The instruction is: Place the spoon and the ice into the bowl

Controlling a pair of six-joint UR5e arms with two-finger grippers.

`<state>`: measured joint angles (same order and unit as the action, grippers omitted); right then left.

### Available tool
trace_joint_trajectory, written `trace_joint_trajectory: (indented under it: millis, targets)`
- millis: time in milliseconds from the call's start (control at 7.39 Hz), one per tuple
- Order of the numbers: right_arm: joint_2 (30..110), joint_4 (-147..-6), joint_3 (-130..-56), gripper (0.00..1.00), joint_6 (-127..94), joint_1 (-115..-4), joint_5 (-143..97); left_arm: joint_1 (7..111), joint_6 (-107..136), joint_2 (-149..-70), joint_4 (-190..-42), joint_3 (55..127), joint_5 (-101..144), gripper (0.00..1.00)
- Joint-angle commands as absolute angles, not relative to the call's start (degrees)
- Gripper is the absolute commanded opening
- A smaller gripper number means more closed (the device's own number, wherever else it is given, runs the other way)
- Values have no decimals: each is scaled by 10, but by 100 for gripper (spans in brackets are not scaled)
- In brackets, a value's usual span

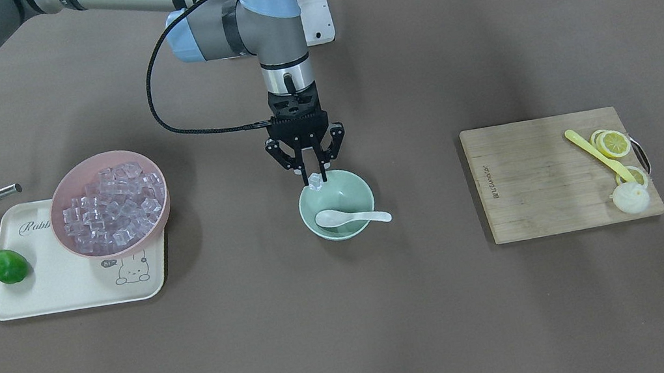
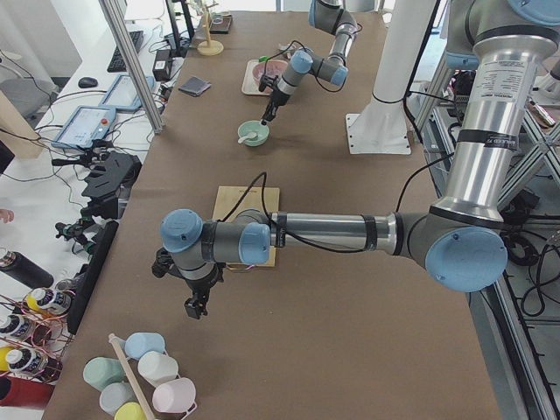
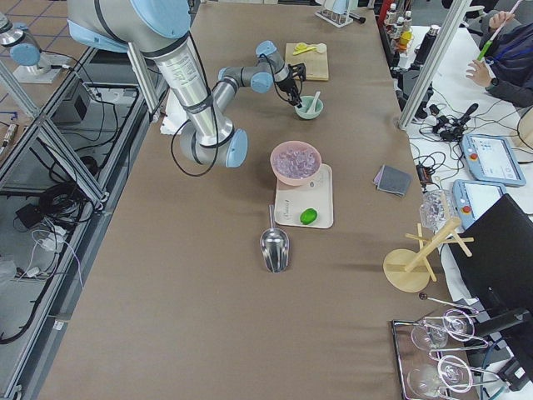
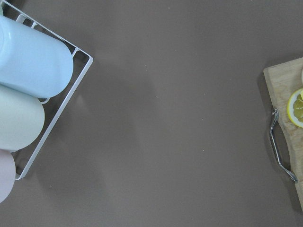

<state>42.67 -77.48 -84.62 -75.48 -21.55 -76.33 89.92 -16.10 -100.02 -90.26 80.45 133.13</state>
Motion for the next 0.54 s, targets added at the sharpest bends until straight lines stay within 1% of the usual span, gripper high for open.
trace_joint_trajectory:
  millis: [0,135,271,406]
  targets:
    - [425,-765,-834,56,-756,-211,-759,899,-161,-1000,-903,805,1334,99]
    - [425,-765,-834,81,-756,-212,-759,899,-161,-1000,-903,805,1334,99]
    - [425,-764,-835,93,-756,-212,-760,899,-160,-1000,-903,805,1334,99]
    - [425,-764,-836,99,-754,-212,-759,899,-161,-1000,-903,805,1334,99]
